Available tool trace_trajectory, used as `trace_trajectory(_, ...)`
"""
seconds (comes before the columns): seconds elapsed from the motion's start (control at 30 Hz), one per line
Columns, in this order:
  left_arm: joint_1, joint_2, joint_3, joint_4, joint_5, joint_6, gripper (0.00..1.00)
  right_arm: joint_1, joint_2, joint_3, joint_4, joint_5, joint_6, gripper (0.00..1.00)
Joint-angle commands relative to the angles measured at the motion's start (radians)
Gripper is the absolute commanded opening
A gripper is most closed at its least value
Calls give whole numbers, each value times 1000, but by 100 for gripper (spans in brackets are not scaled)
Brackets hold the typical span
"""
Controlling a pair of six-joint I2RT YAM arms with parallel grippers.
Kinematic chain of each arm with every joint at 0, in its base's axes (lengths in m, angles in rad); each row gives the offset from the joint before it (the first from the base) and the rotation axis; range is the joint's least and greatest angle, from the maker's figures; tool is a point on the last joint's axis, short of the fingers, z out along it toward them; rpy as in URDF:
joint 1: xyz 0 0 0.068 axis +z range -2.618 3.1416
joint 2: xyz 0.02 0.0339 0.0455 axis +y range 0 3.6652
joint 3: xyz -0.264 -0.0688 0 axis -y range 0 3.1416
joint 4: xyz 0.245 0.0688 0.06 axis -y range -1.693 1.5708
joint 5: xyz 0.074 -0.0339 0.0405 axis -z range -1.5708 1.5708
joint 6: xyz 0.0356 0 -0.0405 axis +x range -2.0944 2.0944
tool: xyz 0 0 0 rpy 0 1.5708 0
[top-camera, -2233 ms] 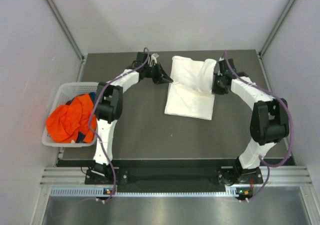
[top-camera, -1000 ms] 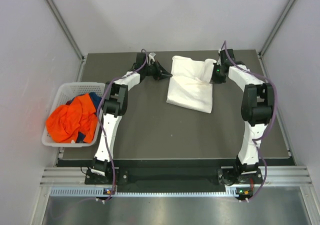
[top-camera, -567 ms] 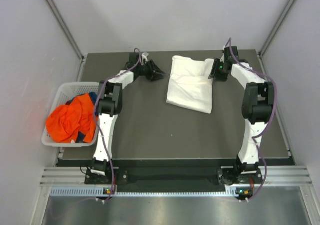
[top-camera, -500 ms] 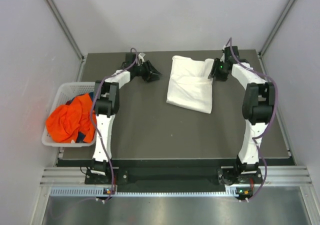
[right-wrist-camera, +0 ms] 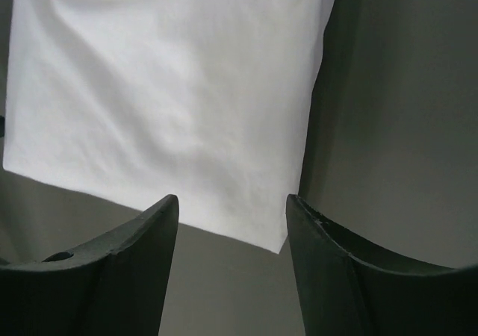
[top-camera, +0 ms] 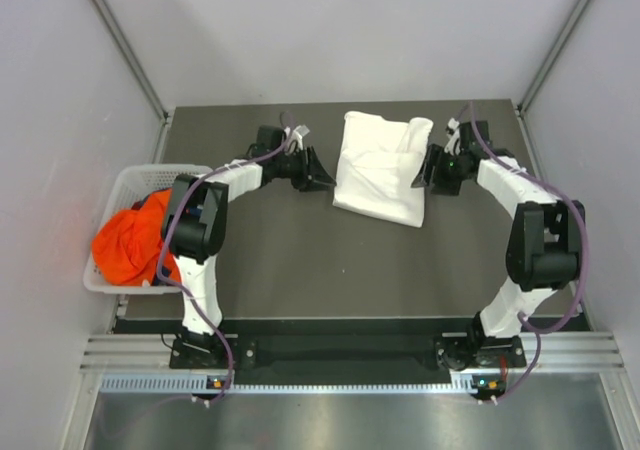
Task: Fold and stack the t-shirts
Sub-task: Fold the tshirt
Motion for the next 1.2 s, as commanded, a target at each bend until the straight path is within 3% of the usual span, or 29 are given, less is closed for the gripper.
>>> trace_trajectory(0.0, -7, -32, -76, 176, 45, 4, 46, -11, -42, -94, 96, -98, -17, 59)
trace_trajectory(0.23, -38, -28, -104, 194, 59, 10, 47, -11, -49, -243, 190, -103, -13, 57)
trace_trajectory(0.63, -53, -7, -129, 191, 32, 20, 44, -27, -44, -301, 262, -129, -43, 52)
trace_trajectory(0.7, -58, -8, -137, 196, 25, 22, 40, -27, -46, -306, 269, -143, -45, 47)
trace_trajectory(0.73, -62, -10, -137, 188, 9, 26, 33, -28, -49, -311, 272, -146, -46, 43)
trace_trajectory(0.8, -65, -15, -144, 145, -19, 43, 25, -28, -59, -317, 266, -143, -54, 28)
trace_trajectory(0.83, -65, -16, -150, 139, -39, 43, 16, -28, -64, -323, 259, -139, -57, 22)
trace_trajectory(0.87, -65, -16, -156, 135, -42, 45, 14, -27, -79, -324, 243, -132, -68, 12)
trace_trajectory(0.97, -65, -22, -183, 107, -88, 53, 0, -28, -108, -338, 225, -112, -82, 0)
trace_trajectory(1.17, -70, -41, -253, 93, -156, 46, 0, -27, -133, -369, 205, -119, -94, 0)
